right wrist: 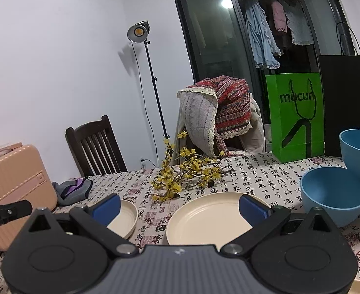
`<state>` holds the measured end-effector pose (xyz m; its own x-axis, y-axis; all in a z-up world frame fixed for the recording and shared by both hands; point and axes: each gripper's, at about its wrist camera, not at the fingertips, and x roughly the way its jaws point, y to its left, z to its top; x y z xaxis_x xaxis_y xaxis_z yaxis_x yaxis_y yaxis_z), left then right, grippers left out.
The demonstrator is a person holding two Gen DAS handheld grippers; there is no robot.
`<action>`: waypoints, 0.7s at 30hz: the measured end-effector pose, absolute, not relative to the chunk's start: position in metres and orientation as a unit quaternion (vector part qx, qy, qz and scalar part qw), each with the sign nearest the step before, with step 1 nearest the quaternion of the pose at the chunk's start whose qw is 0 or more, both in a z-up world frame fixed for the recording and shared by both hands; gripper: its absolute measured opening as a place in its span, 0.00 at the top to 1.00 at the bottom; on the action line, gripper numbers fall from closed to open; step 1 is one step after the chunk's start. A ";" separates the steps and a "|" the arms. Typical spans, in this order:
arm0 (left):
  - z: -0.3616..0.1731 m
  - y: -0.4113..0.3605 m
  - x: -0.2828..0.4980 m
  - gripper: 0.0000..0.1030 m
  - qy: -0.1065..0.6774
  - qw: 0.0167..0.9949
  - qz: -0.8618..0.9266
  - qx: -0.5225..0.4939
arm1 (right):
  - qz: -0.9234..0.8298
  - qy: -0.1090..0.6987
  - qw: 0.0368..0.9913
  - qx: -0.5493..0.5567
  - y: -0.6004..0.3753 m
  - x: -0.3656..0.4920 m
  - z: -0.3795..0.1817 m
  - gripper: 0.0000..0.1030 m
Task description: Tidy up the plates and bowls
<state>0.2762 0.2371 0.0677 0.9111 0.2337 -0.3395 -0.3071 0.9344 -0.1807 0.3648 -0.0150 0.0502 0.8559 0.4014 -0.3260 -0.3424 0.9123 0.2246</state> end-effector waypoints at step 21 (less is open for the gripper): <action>0.062 0.280 0.319 0.00 0.180 0.961 0.167 -0.127 | 0.202 0.218 0.950 0.091 0.036 0.416 0.044 0.00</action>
<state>0.3187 0.2796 0.0621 0.8795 0.2757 -0.3880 -0.3667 0.9121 -0.1831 0.4163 0.0358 0.0436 0.8230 0.4247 -0.3772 -0.3449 0.9013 0.2622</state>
